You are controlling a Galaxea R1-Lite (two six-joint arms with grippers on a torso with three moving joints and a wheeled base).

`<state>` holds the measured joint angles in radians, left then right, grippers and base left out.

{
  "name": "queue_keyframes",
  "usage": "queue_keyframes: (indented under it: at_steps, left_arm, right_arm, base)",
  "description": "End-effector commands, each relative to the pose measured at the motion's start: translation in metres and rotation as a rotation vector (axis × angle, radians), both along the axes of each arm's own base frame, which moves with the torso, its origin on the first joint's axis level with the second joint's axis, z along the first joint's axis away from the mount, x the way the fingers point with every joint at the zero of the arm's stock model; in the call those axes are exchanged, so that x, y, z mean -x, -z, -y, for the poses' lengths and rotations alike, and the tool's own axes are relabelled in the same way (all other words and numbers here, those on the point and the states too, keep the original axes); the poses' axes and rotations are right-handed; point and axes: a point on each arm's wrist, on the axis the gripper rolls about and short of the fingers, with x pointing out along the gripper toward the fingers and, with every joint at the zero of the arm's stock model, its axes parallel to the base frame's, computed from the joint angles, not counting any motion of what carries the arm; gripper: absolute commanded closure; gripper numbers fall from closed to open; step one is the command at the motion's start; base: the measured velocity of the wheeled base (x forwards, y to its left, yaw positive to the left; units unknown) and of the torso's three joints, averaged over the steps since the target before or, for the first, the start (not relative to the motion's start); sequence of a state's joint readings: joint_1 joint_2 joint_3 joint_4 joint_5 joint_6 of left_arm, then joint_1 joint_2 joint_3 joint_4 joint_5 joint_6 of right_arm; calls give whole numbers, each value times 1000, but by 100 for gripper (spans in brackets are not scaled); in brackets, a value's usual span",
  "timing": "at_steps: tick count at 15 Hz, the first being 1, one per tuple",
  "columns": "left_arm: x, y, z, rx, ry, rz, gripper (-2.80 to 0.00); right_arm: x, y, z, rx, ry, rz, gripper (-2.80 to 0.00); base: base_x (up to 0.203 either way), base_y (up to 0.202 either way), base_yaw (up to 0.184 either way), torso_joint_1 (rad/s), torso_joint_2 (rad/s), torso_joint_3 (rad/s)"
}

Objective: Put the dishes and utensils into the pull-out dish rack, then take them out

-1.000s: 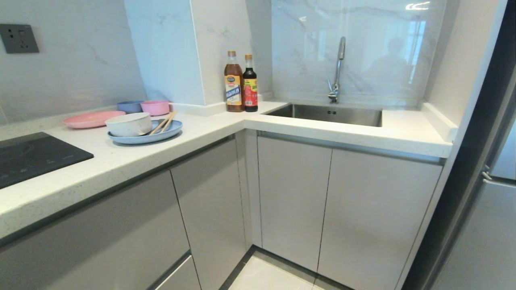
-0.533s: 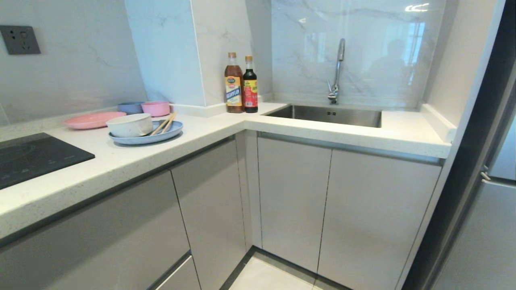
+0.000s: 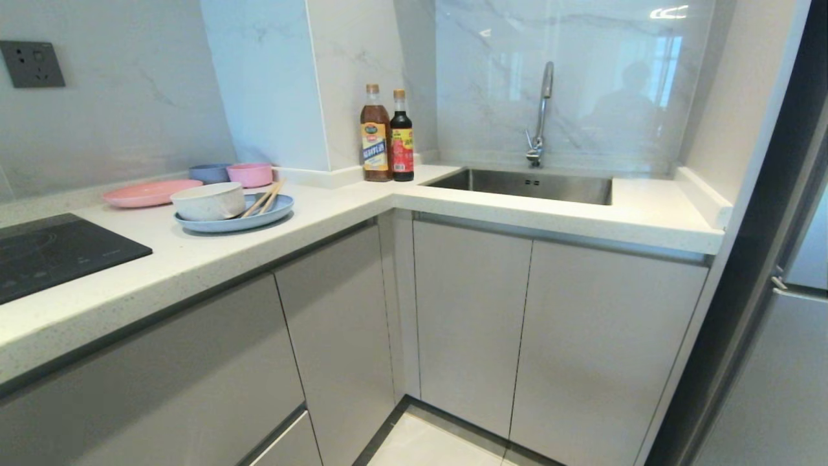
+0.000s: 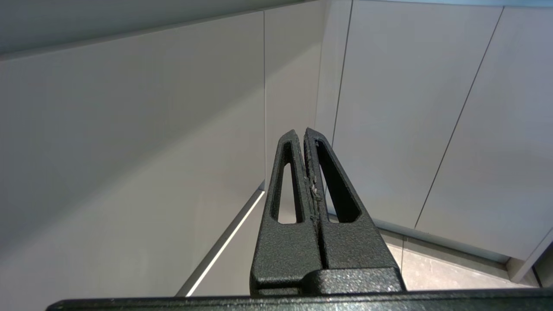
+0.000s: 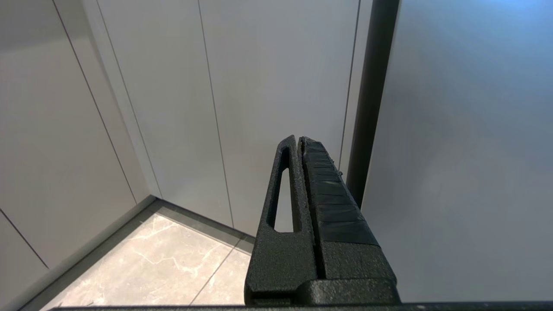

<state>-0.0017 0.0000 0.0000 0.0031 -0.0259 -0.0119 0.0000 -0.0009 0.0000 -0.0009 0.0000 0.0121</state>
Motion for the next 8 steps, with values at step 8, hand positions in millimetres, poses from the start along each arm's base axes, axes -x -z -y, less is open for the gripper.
queue_keyframes:
  at_steps: [8]
  left_arm:
    - [0, 1, 0, 0, 0, -5, 0]
  right_arm:
    - [0, 0, 0, 0, 2, -2, 0]
  base:
    - [0, 0, 0, 0, 0, 0]
